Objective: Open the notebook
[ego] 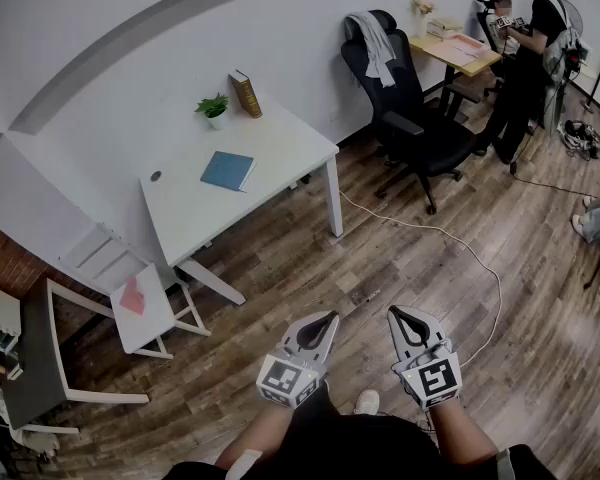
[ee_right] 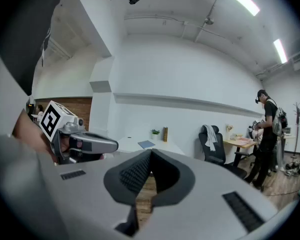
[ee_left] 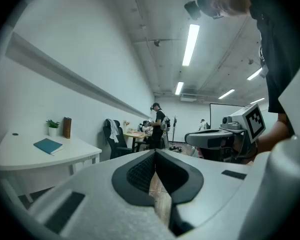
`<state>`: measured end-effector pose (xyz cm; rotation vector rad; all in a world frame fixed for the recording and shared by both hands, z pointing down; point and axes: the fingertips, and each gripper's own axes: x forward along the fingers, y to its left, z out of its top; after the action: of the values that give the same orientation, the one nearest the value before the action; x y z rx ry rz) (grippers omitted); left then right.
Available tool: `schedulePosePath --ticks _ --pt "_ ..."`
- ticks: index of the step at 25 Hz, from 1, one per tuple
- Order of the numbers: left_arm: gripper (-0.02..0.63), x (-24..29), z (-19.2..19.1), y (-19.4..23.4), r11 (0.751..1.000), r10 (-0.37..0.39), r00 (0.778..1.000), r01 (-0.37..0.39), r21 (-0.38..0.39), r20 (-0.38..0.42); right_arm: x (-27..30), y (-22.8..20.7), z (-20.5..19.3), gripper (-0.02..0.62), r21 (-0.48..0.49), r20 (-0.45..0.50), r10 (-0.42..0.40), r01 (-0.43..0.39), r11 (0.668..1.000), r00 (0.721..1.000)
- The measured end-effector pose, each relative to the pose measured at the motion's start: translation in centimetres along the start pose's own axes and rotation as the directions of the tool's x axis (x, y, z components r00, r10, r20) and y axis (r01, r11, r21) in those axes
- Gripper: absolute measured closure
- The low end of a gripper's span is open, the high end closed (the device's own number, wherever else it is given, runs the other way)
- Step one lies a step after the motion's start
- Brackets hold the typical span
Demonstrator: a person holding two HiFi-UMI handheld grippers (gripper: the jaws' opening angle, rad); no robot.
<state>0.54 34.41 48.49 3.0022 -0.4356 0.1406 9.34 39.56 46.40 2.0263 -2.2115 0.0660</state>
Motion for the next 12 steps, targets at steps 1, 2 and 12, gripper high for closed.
schedulePosePath --ticks 1,2,12 --pt "0.603 -0.3 -0.1 -0.7 1.0 0.002 1.0 -0.002 0.004 -0.004 -0.9 0.0 0.1 0.594 -0.023 0.01 0.004 -0.004 1.0 1.0" --pt "0.603 -0.6 -0.2 -1.4 1.0 0.005 1.0 -0.005 0.009 -0.006 -1.8 0.0 0.3 0.594 -0.042 0.019 0.007 -0.006 0.999 1.0" --pt "0.602 -0.9 0.6 -4.6 0.998 0.015 1.0 -0.014 0.055 -0.011 -5.4 -0.8 1.1 0.594 -0.064 0.055 -0.01 0.014 0.998 0.998"
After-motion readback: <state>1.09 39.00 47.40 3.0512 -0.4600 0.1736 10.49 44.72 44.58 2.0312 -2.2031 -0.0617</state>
